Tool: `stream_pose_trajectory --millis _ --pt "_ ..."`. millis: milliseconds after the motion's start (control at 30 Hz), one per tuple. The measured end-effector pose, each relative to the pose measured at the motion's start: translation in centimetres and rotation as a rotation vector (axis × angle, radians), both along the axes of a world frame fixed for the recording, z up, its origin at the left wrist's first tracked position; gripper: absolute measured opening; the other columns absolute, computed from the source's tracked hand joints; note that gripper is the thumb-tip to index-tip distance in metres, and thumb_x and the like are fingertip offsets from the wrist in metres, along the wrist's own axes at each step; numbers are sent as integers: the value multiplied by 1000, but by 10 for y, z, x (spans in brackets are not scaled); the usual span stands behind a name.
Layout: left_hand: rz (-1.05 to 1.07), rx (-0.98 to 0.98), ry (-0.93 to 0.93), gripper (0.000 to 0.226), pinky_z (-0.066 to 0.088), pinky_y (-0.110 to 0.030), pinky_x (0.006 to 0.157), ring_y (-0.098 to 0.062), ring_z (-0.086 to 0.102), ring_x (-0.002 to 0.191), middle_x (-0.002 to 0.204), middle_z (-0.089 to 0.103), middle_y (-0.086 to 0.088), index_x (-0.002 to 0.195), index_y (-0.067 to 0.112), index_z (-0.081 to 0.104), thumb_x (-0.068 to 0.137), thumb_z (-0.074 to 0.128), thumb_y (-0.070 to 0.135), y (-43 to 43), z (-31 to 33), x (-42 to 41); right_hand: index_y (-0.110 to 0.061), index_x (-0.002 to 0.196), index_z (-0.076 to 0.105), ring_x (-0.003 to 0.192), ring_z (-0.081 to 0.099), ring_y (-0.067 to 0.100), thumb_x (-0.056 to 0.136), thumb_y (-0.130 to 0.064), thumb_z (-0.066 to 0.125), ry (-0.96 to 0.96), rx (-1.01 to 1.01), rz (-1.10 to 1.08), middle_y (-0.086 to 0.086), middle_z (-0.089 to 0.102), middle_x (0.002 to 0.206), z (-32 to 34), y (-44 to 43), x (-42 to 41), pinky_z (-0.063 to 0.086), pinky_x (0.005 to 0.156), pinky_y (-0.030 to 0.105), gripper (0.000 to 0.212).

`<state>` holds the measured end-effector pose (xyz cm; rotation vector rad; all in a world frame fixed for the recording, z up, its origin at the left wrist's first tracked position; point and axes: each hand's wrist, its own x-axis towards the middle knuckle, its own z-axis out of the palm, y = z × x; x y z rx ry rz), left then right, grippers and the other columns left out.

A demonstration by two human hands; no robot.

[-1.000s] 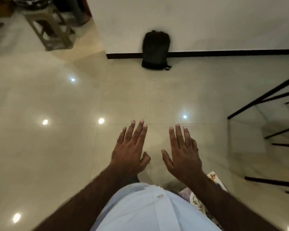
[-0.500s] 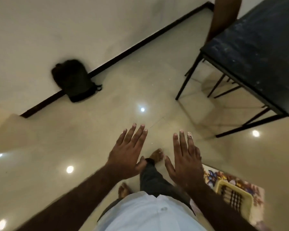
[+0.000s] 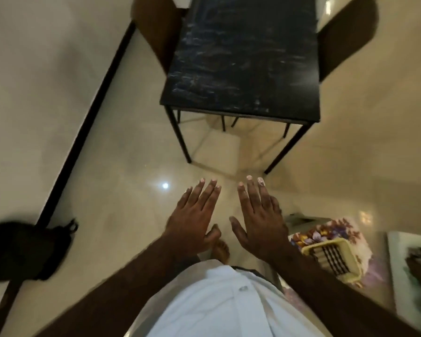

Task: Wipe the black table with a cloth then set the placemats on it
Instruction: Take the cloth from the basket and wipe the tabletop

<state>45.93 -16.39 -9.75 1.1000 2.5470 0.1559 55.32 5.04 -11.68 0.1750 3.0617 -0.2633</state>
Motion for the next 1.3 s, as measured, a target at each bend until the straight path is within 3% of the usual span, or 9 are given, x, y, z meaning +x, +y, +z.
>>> stream_pose_trajectory --millis 233,367,500,600,800,933,1000,1167,1300 --pt "-386 4 -8 101 11 -55 137 -28 -8 171 185 -9 -6 177 17 1 96 38 63 113 -17 -107 -18 177 19 172 6 35 107 -64 46 -25 -2 -381 11 6 186 -14 46 -33 25 129 58 88" --pt "-612 19 -17 101 8 -53 138 -28 -11 171 185 -14 -5 177 17 -3 96 38 63 172 -28 -161 -20 178 12 172 -1 34 107 -65 42 -109 -42 -549 9 -1 186 -26 62 -52 20 134 60 89" --pt "-850 -26 -58 101 5 -54 138 -27 -19 169 183 -22 -3 175 19 -13 99 35 64 225 -35 -202 -23 178 13 172 -1 34 107 -65 43 -114 -74 -778 7 -1 186 -21 69 -73 6 134 54 88" --pt "-1057 -76 -60 99 2 -54 138 -28 -23 168 181 -27 -3 173 20 -20 100 28 68 267 -35 -215 -20 178 16 172 4 36 109 -66 42 -102 -45 -950 11 4 186 -18 71 -83 9 135 57 87" --pt "-1325 -92 -122 100 2 -54 138 -28 -19 169 183 -22 -4 174 21 -18 104 36 68 339 -37 -189 -20 178 9 171 4 36 111 -68 42 -104 -123 -1298 9 -1 186 -29 66 -69 24 133 65 89" --pt "-1474 -149 -148 101 2 -55 138 -28 -17 170 183 -21 -3 173 21 -18 102 36 68 378 -49 -149 -23 178 3 171 4 41 107 -79 18 -153 -195 -1463 9 -3 186 -41 73 -45 22 132 65 92" --pt "-1523 -186 -161 103 2 -56 138 -28 -16 170 184 -19 -3 174 22 -16 98 37 66 394 -54 -128 -20 178 10 169 10 45 105 -80 9 -156 -223 -1521 13 3 186 -47 80 -30 25 129 66 95" --pt "-1643 -274 -139 106 3 -59 137 -31 -14 170 184 -17 -4 173 22 -17 99 42 69 434 -76 -63 -12 173 29 160 31 50 104 -66 29 -204 -308 -1641 22 27 178 -82 106 25 41 121 69 88" --pt "-1695 -336 -146 104 2 -58 138 -33 -9 171 185 -9 -7 176 18 -8 102 50 65 457 -106 -9 -7 169 36 155 40 54 105 -56 41 -215 -426 -1782 28 37 172 -128 129 71 44 120 68 80"
